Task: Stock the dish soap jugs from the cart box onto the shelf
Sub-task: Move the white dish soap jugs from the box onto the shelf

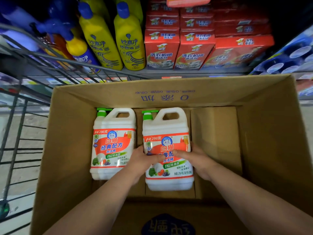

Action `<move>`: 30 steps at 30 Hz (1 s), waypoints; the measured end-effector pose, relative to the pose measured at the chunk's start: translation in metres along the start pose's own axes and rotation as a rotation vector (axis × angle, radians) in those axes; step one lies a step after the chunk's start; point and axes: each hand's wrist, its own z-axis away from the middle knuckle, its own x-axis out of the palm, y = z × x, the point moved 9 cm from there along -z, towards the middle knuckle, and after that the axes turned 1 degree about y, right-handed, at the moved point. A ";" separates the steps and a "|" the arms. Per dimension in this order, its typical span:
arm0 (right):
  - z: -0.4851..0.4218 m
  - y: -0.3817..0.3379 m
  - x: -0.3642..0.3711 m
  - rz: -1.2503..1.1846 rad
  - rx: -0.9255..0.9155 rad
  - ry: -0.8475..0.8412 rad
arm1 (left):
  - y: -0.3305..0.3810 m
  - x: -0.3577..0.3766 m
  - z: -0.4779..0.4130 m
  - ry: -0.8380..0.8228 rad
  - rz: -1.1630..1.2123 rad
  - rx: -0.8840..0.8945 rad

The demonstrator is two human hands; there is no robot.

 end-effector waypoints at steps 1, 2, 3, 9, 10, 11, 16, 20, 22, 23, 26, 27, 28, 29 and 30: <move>0.008 -0.004 0.001 0.006 -0.009 -0.001 | 0.004 0.002 0.008 -0.026 0.001 0.018; 0.016 -0.008 0.002 0.010 -0.013 -0.002 | 0.009 0.002 0.017 -0.040 0.001 0.039; 0.024 -0.013 0.004 0.012 -0.017 -0.008 | 0.013 0.003 0.026 -0.048 0.006 0.061; 0.074 -0.056 0.021 0.050 -0.100 -0.030 | 0.047 -0.010 0.088 0.003 0.103 0.188; 0.081 -0.066 0.025 0.065 -0.120 -0.040 | 0.054 -0.014 0.098 0.025 0.114 0.208; 0.088 -0.077 0.029 0.085 -0.142 -0.051 | 0.061 -0.018 0.108 0.046 0.125 0.228; 0.120 -0.133 0.062 0.189 -0.257 -0.088 | 0.098 -0.045 0.163 0.166 0.163 0.346; 0.139 -0.166 0.102 0.240 -0.342 -0.158 | 0.114 -0.076 0.206 0.276 0.220 0.403; 0.148 -0.179 0.124 0.244 -0.389 -0.194 | 0.116 -0.095 0.229 0.373 0.262 0.417; 0.153 -0.185 0.136 0.248 -0.413 -0.224 | 0.116 -0.103 0.240 0.409 0.283 0.432; 0.172 -0.198 0.182 0.268 -0.462 -0.336 | 0.112 -0.131 0.277 0.495 0.345 0.477; 0.179 -0.200 0.197 0.275 -0.477 -0.363 | 0.110 -0.141 0.290 0.516 0.352 0.485; 0.186 -0.202 0.213 0.284 -0.497 -0.384 | 0.108 -0.150 0.304 0.534 0.352 0.498; 0.194 -0.202 0.228 0.295 -0.516 -0.404 | 0.105 -0.161 0.319 0.554 0.346 0.512; 0.201 -0.201 0.245 0.305 -0.528 -0.426 | 0.100 -0.172 0.333 0.576 0.340 0.525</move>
